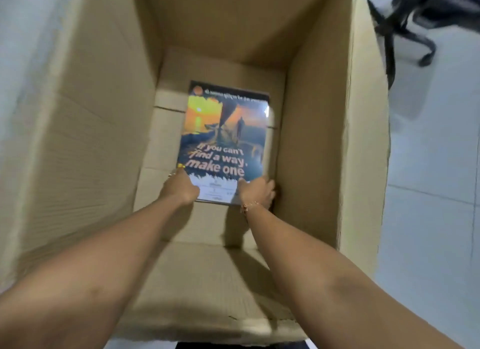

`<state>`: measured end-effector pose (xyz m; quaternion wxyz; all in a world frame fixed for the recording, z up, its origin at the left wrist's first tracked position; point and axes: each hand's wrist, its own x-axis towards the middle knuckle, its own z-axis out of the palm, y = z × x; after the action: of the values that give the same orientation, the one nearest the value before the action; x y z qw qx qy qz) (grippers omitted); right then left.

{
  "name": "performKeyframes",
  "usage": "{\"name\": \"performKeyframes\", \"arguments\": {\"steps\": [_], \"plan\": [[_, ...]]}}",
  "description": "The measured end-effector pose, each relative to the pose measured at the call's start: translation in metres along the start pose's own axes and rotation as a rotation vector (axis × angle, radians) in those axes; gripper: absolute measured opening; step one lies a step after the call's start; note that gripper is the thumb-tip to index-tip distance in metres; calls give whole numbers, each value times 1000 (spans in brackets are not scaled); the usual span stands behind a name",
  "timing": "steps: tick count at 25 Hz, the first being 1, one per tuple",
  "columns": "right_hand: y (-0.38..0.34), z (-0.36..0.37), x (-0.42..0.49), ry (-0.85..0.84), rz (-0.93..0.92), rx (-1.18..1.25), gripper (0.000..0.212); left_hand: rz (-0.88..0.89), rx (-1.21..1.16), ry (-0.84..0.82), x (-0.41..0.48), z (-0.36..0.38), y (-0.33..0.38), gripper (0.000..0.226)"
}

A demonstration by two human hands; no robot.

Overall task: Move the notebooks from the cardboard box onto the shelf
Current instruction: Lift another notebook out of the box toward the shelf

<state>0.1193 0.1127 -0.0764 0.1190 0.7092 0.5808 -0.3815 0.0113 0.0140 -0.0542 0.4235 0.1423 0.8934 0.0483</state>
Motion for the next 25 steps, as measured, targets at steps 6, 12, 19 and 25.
{"name": "performKeyframes", "arguments": {"steps": [6, 12, 19, 25], "plan": [[2, 8, 15, 58, -24, 4, 42, -147, -67, 224, 25, 15, 2, 37], [-15, -7, -19, 221, 14, 157, 35, -91, -36, 233, 1, -3, 2, 25], [-46, -46, -126, 307, -360, 564, 30, 183, -256, 664, -100, -90, -16, 23], [-97, -106, -311, 411, -1148, 1021, 37, 437, -364, 1548, -320, -187, -94, 43]]}}
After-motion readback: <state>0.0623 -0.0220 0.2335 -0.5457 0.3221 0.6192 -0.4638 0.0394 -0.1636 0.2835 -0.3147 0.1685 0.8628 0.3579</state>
